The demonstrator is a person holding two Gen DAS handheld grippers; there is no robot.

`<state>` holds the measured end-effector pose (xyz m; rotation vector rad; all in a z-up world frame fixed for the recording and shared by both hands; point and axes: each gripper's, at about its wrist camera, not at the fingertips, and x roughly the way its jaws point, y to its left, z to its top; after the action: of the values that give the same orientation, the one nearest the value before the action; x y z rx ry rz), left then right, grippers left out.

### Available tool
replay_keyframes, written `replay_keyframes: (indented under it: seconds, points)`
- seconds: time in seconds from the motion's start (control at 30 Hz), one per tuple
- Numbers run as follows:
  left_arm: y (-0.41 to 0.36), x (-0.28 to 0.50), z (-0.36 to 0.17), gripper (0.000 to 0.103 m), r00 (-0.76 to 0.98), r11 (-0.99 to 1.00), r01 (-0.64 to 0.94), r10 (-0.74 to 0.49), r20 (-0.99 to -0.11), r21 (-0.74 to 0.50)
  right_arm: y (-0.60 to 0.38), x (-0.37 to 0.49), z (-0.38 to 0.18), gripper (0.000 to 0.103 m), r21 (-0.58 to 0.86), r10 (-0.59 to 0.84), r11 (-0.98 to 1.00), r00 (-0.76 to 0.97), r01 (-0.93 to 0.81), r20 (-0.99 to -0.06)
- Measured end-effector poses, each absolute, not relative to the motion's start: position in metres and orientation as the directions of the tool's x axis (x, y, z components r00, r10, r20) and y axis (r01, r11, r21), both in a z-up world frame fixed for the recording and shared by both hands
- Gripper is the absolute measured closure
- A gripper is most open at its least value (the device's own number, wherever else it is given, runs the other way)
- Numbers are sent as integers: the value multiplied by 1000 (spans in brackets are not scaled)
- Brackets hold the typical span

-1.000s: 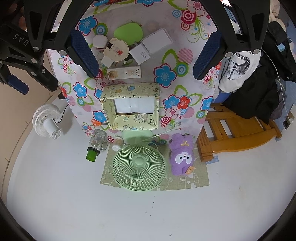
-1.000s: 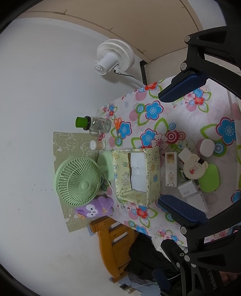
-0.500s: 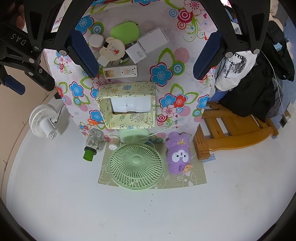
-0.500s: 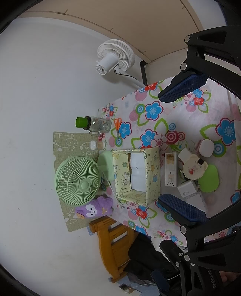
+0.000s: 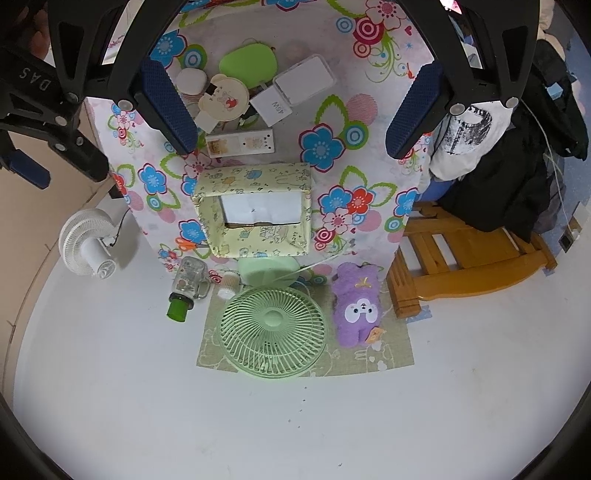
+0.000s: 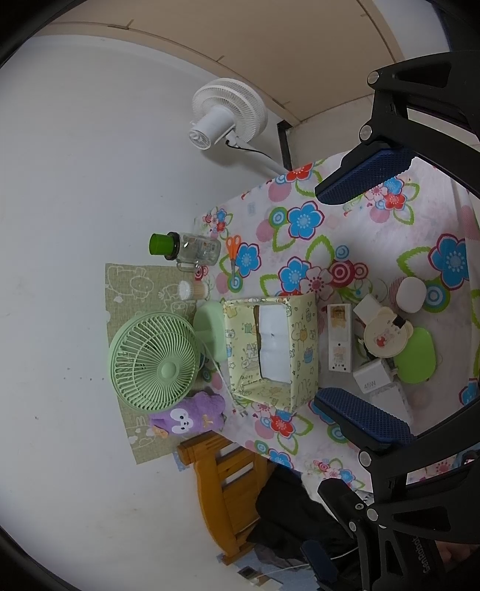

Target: Organize rigid objects

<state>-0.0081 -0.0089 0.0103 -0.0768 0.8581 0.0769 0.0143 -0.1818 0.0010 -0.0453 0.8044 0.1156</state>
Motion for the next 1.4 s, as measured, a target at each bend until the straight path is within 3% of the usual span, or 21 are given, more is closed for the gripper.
replay_keyframes:
  seconds: [1.4]
  points:
    - [-9,-6,2,0,651,997,-54,-5,-759,-53,-181,22,-9,2,0,89,991,673,-132,-735]
